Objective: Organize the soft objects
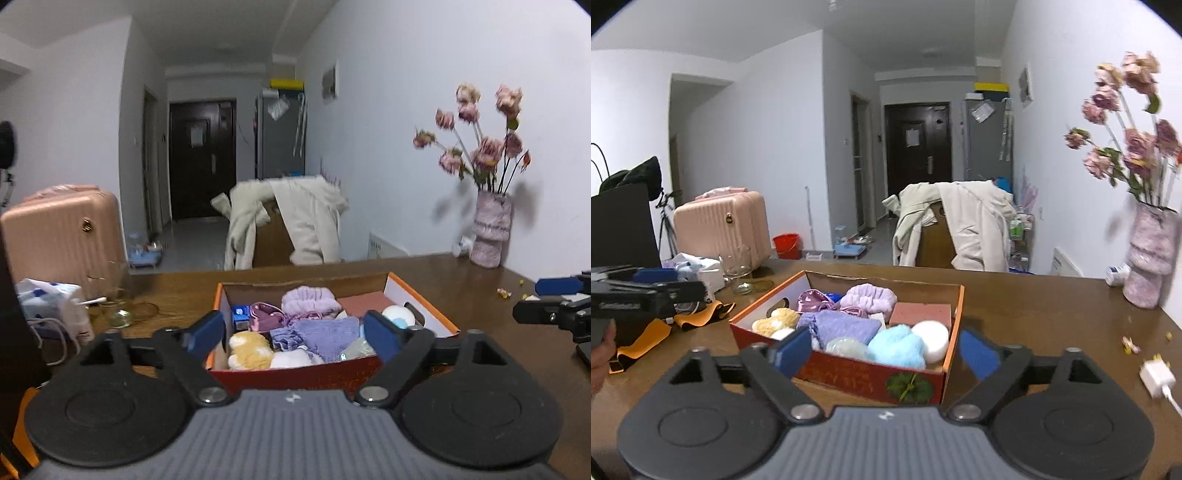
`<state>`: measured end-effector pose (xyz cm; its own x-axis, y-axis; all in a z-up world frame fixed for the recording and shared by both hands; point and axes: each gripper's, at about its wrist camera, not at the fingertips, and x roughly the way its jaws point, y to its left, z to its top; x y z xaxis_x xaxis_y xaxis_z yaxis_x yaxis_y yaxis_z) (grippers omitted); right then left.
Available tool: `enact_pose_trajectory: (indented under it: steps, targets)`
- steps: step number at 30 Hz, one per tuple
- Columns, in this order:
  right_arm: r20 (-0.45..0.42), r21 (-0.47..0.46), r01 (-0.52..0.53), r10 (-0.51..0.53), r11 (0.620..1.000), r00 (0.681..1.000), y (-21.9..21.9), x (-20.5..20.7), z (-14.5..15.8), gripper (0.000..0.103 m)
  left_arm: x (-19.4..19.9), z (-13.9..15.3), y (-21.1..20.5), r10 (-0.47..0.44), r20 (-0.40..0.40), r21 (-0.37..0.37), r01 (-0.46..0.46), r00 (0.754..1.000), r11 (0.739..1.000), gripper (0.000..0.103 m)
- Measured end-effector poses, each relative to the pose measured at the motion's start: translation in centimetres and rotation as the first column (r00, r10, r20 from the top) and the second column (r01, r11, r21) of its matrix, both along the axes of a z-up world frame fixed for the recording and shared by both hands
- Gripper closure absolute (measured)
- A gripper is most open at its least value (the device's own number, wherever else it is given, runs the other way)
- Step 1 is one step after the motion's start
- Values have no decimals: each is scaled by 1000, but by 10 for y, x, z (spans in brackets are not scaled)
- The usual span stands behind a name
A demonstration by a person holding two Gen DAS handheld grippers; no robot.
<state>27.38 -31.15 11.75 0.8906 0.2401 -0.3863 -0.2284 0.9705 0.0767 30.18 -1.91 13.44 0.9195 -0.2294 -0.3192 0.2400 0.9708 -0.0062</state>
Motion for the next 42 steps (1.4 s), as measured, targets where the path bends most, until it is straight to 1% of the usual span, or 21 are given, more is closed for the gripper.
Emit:
enact_pose_trajectory:
  steps: [1, 3, 4, 5, 8, 11, 14, 19, 23, 28, 33, 35, 38, 42]
  targets:
    - [15, 4, 13, -14, 1000, 1000, 2, -9, -2, 12, -10, -2, 3, 3, 21, -9, -3, 1000, 1000, 12]
    - [56, 4, 41, -42, 999, 998, 10, -29, -9, 2, -29, -8, 9, 14, 60, -21, -12, 998, 1000, 9]
    - [85, -1, 51, -51, 999, 995, 15, -39, -12, 0, -37, -10, 11, 18, 80, -26, -16, 997, 1000, 7]
    - [124, -13, 60, -57, 998, 991, 22, -51, -16, 0, -45, -12, 13, 20, 100, -30, -17, 995, 999, 5]
    - [207, -21, 79, -73, 997, 976, 40, -78, -28, 0, -69, -21, 20, 25, 164, -36, -19, 986, 999, 3]
    - [236, 0, 96, -94, 995, 967, 53, -96, -37, 0, -85, -28, 25, 24, 177, -31, -19, 984, 999, 3]
    - [238, 12, 109, -109, 994, 965, 62, -112, -45, 0, -100, -33, 29, 20, 179, -37, -14, 984, 999, 2]
    - [237, -7, 130, -125, 991, 963, 69, -138, -53, 0, -129, -43, 30, 24, 193, -19, -21, 981, 1000, 0]
    - [244, 11, 140, -138, 990, 960, 69, -167, -59, 0, -159, -56, 23, 8, 176, 39, -15, 984, 999, 0]
    - [221, 33, 139, -143, 990, 965, 67, -201, -75, 0, -193, -73, 16, 11, 155, 4, -12, 988, 1000, 0]
    - [197, 20, 128, -130, 992, 972, 69, -234, -92, 0, -223, -86, 20, 14, 145, -28, -10, 989, 1000, 0]
    - [181, 26, 108, -111, 994, 977, 73, -246, -98, 0, -228, -90, 23, 12, 124, -36, -8, 992, 999, 0]
    - [164, -2, 68, -66, 998, 984, 81, -255, -105, 0, -232, -97, 26, 20, 112, -28, -17, 994, 999, 0]
    - [153, -23, 77, -72, 997, 986, 90, -258, -109, 0, -230, -103, 33, 38, 85, -39, -35, 996, 999, 0]
